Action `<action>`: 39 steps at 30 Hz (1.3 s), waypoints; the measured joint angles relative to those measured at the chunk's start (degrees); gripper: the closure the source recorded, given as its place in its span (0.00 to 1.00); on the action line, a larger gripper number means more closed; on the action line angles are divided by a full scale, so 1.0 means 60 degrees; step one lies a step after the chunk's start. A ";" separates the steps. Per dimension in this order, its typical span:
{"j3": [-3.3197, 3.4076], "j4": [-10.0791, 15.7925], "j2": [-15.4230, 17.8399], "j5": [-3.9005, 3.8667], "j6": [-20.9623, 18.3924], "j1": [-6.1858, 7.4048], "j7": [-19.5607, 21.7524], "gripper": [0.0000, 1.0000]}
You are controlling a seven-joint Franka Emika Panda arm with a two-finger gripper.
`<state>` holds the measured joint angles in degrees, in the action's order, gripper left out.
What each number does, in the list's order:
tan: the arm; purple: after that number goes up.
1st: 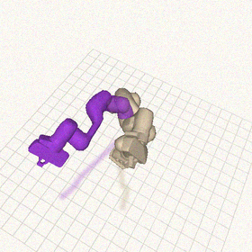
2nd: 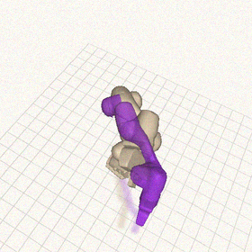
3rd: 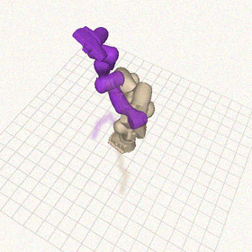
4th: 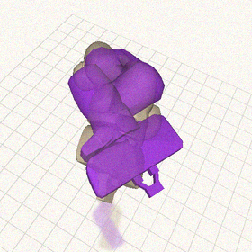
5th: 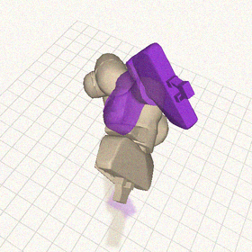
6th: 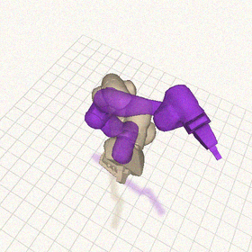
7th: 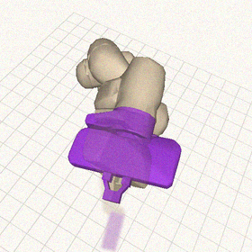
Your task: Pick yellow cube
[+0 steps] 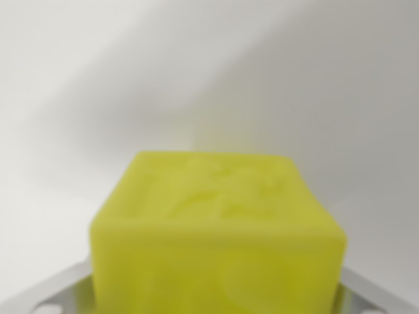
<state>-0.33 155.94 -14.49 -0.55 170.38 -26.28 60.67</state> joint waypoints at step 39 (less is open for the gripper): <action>0.0006 0.0295 0.3231 0.0094 -0.2938 0.0027 -0.0065 1.00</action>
<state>-0.29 157.70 4.90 0.01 152.75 -26.12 60.28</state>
